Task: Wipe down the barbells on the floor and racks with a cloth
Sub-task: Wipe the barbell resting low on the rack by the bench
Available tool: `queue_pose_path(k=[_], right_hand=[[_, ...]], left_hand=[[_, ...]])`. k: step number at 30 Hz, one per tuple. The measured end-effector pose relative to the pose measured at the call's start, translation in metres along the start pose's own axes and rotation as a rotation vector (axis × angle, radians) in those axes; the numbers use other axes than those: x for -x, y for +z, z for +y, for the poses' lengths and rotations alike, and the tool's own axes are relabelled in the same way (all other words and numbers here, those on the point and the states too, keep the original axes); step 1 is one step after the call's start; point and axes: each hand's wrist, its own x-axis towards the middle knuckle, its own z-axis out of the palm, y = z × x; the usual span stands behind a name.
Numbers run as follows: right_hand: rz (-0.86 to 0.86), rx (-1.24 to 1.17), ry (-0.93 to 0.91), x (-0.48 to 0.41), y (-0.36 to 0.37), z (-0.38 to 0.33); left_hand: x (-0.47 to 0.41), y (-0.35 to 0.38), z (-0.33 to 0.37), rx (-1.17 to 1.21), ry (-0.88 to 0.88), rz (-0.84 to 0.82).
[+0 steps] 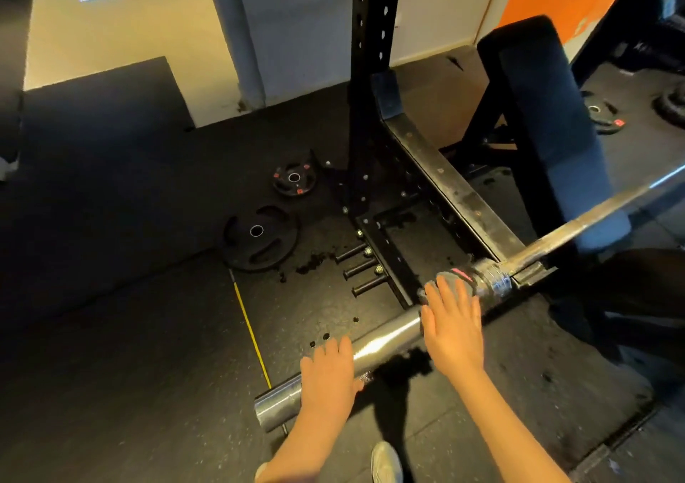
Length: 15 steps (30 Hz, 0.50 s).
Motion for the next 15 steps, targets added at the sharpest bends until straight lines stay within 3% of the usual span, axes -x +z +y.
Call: queue_pose_path(k=[3, 6, 9, 13, 15], right_hand=[[-0.004, 0.091, -0.205, -0.007, -0.017, 0.030], [0.068, 0.109, -0.181, -0.034, -0.023, 0.047], [0.123, -0.018, -0.127, -0.020, -0.007, 0.022], [0.111, -0.058, -0.354, -0.008, -0.014, 0.029], [0.132, 0.001, -0.355, -0.022, -0.024, 0.043]], left_hand=[[0.000, -0.003, 0.004, -0.001, -0.032, 0.014], [0.001, -0.004, 0.007, -0.004, -0.061, 0.015], [0.004, -0.001, 0.009, 0.038, -0.099, 0.023], [0.007, 0.002, 0.012, 0.091, -0.116, 0.044], [0.010, 0.004, 0.013, 0.078, -0.121, 0.049]])
